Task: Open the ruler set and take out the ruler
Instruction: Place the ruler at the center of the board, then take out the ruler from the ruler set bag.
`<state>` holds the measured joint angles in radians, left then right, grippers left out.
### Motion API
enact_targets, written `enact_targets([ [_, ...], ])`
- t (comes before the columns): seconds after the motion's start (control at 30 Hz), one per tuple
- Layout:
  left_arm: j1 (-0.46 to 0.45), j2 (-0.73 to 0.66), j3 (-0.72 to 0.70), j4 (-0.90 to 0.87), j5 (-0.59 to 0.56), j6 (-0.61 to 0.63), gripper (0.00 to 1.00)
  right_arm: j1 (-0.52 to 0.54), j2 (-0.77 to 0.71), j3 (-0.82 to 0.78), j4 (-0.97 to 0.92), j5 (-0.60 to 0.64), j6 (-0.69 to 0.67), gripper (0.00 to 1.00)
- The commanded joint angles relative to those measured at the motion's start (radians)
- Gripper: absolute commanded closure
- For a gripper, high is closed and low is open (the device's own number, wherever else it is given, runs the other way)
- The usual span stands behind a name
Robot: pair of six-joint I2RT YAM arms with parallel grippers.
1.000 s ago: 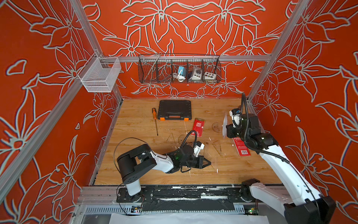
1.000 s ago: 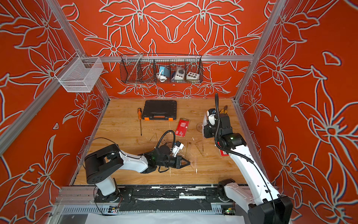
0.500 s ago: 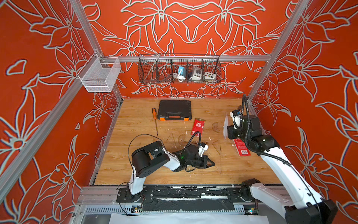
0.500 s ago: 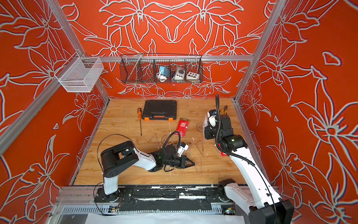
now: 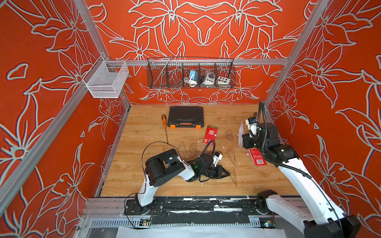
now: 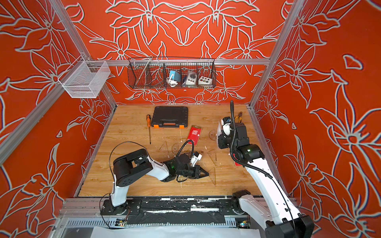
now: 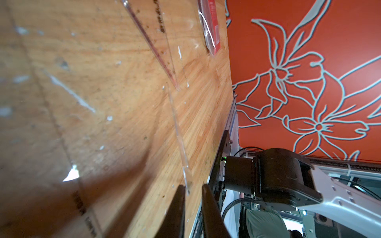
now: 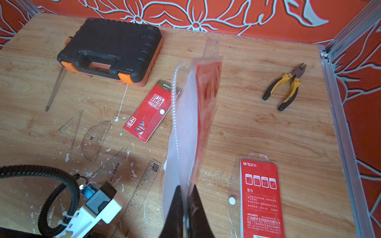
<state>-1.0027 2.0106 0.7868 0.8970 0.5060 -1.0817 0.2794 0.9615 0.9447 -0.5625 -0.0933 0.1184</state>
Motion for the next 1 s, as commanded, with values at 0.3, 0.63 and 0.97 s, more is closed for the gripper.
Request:
enact_targets([
  [0.3,-0.005,-0.095,0.004,-0.121,-0.083,0.083,0.76,-0.006,-0.03,-0.014,-0.025,0.03,-0.016,1.0],
  [0.63,-0.009,-0.344,0.139,-0.454,-0.369,0.382,0.74,-0.005,-0.027,-0.006,-0.02,-0.054,-0.02,1.0],
  [0.97,-0.008,-0.366,0.342,-0.56,-0.517,0.541,0.94,-0.005,-0.005,0.006,0.008,-0.19,-0.002,1.0],
])
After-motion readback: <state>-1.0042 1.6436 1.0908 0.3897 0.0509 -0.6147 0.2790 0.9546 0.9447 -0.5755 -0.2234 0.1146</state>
